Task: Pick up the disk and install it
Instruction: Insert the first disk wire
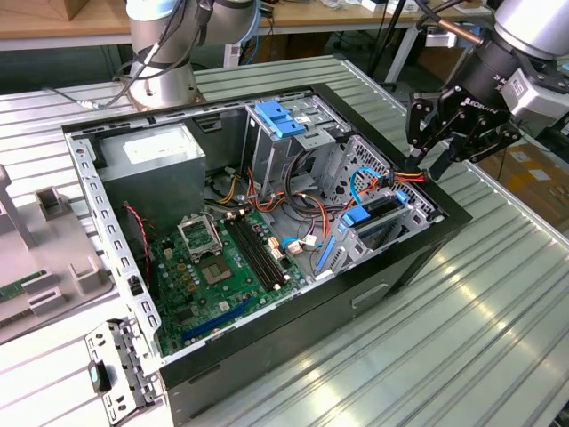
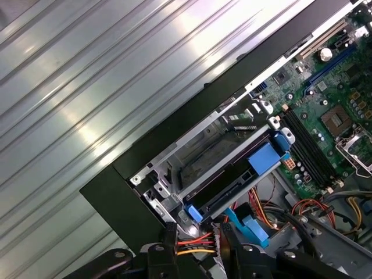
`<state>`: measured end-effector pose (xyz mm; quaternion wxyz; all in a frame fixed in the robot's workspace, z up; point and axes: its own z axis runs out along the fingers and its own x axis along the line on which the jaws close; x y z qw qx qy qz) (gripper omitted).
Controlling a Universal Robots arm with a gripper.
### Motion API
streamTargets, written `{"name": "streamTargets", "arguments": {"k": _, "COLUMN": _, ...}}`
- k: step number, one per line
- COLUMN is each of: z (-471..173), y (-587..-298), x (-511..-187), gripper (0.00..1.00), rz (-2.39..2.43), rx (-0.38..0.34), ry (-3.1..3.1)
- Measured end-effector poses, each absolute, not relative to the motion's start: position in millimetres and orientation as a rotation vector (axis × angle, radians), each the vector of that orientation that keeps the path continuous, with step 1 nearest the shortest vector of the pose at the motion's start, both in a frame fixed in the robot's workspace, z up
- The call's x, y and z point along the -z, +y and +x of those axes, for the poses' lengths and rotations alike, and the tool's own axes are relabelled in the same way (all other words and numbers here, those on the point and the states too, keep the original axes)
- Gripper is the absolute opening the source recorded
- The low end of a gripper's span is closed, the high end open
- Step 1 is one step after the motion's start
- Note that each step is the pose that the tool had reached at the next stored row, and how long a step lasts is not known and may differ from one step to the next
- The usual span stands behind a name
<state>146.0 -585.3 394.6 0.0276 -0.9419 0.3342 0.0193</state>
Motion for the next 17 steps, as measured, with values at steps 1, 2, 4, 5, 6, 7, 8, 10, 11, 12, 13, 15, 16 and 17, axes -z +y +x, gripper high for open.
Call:
{"name": "streamTargets", "arguments": {"k": 1, "z": 148, "y": -585, "x": -394, "gripper": 0.42, "rz": -2.908, "rx": -0.060, "ry": 1.032}}
{"name": "streamTargets", "arguments": {"k": 2, "z": 149, "y": -585, "x": -394, "gripper": 0.42, "rz": -2.908, "rx": -0.059, "ry": 1.032}}
{"name": "streamTargets", "arguments": {"k": 4, "z": 152, "y": -585, "x": -394, "gripper": 0.42, "rz": -2.909, "rx": -0.060, "ry": 1.031}}
{"name": "streamTargets", "arguments": {"k": 5, "z": 153, "y": -585, "x": -393, "gripper": 0.42, "rz": -2.909, "rx": -0.060, "ry": 1.031}}
{"name": "streamTargets", "arguments": {"k": 6, "z": 154, "y": -585, "x": -393, "gripper": 0.42, "rz": -2.909, "rx": -0.060, "ry": 1.031}}
{"name": "streamTargets", "arguments": {"k": 7, "z": 156, "y": -585, "x": -393, "gripper": 0.42, "rz": -2.909, "rx": -0.060, "ry": 1.030}}
{"name": "streamTargets", "arguments": {"k": 8, "z": 157, "y": -585, "x": -393, "gripper": 0.42, "rz": -2.909, "rx": -0.060, "ry": 1.030}}
{"name": "streamTargets", "arguments": {"k": 10, "z": 159, "y": -585, "x": -392, "gripper": 0.42, "rz": -2.909, "rx": -0.060, "ry": 1.030}}
{"name": "streamTargets", "arguments": {"k": 11, "z": 160, "y": -585, "x": -392, "gripper": 0.42, "rz": -2.909, "rx": -0.060, "ry": 1.030}}
{"name": "streamTargets", "arguments": {"k": 12, "z": 161, "y": -585, "x": -392, "gripper": 0.42, "rz": -2.909, "rx": -0.060, "ry": 1.029}}
{"name": "streamTargets", "arguments": {"k": 13, "z": 162, "y": -585, "x": -392, "gripper": 0.42, "rz": -2.909, "rx": -0.060, "ry": 1.029}}
{"name": "streamTargets", "arguments": {"k": 15, "z": 165, "y": -585, "x": -391, "gripper": 0.42, "rz": -2.909, "rx": -0.060, "ry": 1.029}}
{"name": "streamTargets", "arguments": {"k": 16, "z": 166, "y": -585, "x": -391, "gripper": 0.42, "rz": -2.910, "rx": -0.060, "ry": 1.028}}
{"name": "streamTargets", "arguments": {"k": 17, "z": 167, "y": -585, "x": -391, "gripper": 0.42, "rz": -2.910, "rx": -0.060, "ry": 1.028}}
